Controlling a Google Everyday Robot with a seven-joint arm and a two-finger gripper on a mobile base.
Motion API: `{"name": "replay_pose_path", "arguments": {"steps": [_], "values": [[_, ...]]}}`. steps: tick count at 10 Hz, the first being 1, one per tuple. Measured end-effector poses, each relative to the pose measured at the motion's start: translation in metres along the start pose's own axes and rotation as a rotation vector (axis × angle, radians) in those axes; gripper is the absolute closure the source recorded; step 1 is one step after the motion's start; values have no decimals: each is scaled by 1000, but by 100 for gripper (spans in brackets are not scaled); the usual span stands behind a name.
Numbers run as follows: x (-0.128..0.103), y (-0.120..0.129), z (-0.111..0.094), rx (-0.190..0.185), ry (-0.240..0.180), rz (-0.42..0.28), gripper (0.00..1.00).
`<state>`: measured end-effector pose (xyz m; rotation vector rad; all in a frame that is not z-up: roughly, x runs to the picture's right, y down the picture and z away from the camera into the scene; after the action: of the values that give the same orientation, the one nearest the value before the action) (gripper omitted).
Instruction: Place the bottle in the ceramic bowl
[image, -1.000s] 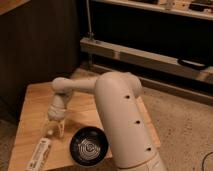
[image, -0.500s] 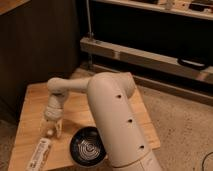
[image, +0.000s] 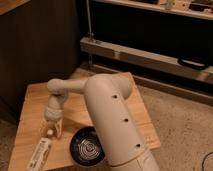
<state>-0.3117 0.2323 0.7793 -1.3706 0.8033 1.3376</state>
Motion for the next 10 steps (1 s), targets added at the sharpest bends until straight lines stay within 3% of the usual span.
{"name": "replay_pose_path", "arguments": {"steps": [1, 7, 8, 10], "values": [[0, 1, 0, -3, 3, 1, 38], [2, 7, 3, 42, 20, -2, 95], [2, 7, 6, 60, 24, 1, 100], [2, 8, 8, 82, 28, 3, 100]]}}
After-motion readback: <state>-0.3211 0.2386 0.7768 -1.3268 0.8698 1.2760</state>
